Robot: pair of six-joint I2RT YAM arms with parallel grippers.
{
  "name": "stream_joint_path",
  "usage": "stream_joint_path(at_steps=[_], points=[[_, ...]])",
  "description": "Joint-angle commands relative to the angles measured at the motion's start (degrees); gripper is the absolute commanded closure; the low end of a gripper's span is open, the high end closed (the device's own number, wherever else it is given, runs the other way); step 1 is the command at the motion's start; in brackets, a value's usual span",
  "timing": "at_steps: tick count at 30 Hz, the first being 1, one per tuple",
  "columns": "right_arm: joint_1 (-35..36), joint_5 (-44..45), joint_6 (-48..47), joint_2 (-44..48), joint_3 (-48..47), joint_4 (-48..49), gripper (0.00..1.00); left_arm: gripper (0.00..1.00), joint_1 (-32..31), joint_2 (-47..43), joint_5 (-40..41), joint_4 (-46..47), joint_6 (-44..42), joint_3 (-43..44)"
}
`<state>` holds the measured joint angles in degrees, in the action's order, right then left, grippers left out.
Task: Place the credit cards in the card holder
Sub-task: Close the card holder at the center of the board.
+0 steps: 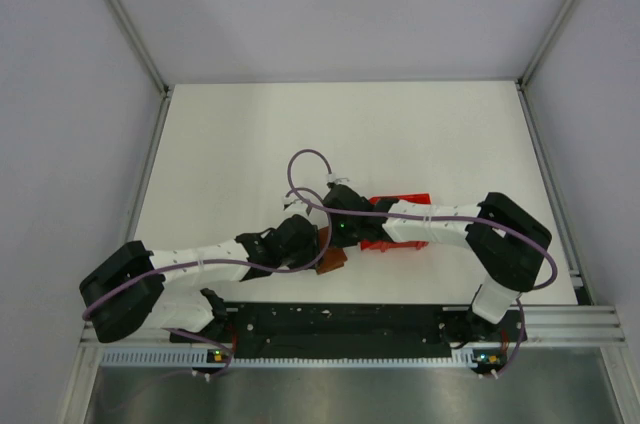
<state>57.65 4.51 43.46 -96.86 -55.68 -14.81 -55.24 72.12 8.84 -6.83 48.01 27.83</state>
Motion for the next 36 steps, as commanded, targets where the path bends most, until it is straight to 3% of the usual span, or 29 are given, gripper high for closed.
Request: stream_joint_path(at_steps=[1, 36], points=[[0.7, 1.6, -2.0, -4.7, -0.1, -4.3, 0.92, 0.57, -0.4, 1.1, -0.6, -5.4, -1.3, -2.4], [0.3, -4.2, -8.1, -16.7, -3.0, -11.6, 0.94, 0.56, -0.4, 0.2, 0.7, -6.6, -0.8, -2.2]])
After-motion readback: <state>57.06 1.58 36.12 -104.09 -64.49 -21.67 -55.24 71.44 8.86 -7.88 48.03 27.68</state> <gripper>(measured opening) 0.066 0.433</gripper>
